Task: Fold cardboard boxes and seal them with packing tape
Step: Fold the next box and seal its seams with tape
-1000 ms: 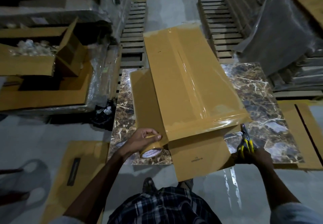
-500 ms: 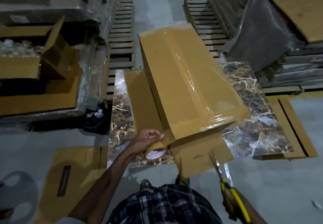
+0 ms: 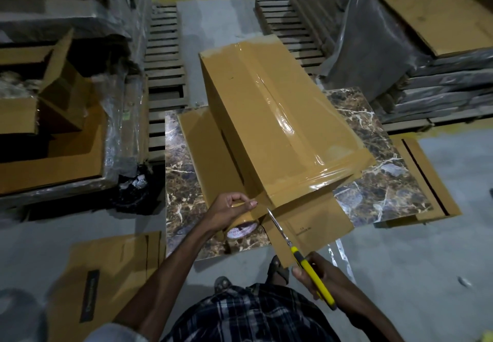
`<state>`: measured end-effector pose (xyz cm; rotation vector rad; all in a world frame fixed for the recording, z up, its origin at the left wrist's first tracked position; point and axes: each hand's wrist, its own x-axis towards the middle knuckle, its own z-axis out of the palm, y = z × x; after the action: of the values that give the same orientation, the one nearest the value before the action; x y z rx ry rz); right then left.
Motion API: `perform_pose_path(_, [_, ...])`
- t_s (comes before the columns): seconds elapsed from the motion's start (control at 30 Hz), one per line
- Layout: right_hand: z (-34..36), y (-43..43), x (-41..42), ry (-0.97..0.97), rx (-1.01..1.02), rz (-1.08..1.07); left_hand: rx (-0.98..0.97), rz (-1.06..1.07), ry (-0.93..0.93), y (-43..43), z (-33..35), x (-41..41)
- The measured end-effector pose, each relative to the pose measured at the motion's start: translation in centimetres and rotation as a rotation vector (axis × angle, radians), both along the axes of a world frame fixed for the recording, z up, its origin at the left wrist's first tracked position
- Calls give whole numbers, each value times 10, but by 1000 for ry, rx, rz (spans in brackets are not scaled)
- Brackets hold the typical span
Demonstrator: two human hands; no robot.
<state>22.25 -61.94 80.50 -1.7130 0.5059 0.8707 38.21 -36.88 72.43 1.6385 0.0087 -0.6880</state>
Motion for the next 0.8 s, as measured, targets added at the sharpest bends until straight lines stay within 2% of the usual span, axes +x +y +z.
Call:
perform_pose_path(0.3, [-3, 19, 11, -82, 63, -93, -20, -31, -49, 1, -5, 0])
perform_pose_path(0.43, [-5, 26, 23, -98, 2, -101, -8, -43, -84, 4, -4, -1])
perform_pose_path(0.8, [-10, 29, 32, -122, 24, -169, 6, -7, -64, 4, 0, -2])
